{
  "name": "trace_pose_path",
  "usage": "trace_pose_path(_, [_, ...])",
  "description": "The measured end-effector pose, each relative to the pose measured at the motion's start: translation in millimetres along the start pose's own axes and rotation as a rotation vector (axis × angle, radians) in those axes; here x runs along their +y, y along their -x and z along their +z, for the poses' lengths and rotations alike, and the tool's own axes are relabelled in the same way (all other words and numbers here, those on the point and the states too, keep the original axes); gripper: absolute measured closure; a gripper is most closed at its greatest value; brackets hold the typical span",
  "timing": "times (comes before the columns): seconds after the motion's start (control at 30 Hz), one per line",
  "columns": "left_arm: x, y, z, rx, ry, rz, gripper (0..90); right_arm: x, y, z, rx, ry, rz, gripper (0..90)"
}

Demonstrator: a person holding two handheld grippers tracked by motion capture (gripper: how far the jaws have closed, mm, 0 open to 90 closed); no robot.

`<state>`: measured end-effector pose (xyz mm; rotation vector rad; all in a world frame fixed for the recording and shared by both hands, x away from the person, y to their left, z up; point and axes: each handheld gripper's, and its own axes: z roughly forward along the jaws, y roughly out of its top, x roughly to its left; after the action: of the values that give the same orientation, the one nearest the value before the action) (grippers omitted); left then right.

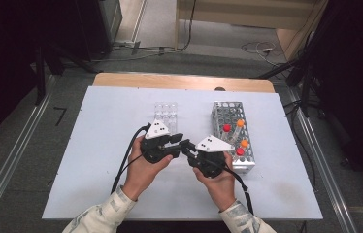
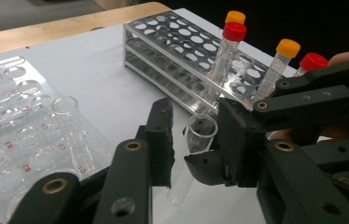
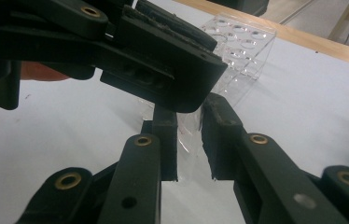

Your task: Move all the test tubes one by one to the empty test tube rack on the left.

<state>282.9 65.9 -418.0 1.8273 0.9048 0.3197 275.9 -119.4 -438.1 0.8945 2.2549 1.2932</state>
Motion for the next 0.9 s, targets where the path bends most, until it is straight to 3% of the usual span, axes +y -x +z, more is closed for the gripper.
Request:
trace_pose_path(0.13, [-0.1,0.8,0.4,-0.004,-0.003,0.001,75.1,-0.1,-0.2,0.5,0.000,0.001,-0.002,74.1])
trace_pose_path(0.63, [0.6,1.2,-0.2,0.001,0.006,0.003,77.6,-0.2,0.0,-0.9,-0.001,0.005,0.003,72.6])
trace_pose_path(0.8, [3.7,-1.5,-1.5,0.001,0.013,-0.002,77.6,0.3,0.3,-3.2,0.007,0.014,0.026,51.7])
trace_pose_path(0.9, [7.2,-3.5,-3.6,0.007,0.026,-0.007,77.5,0.9,0.6,-9.6,0.008,0.028,0.027,44.9])
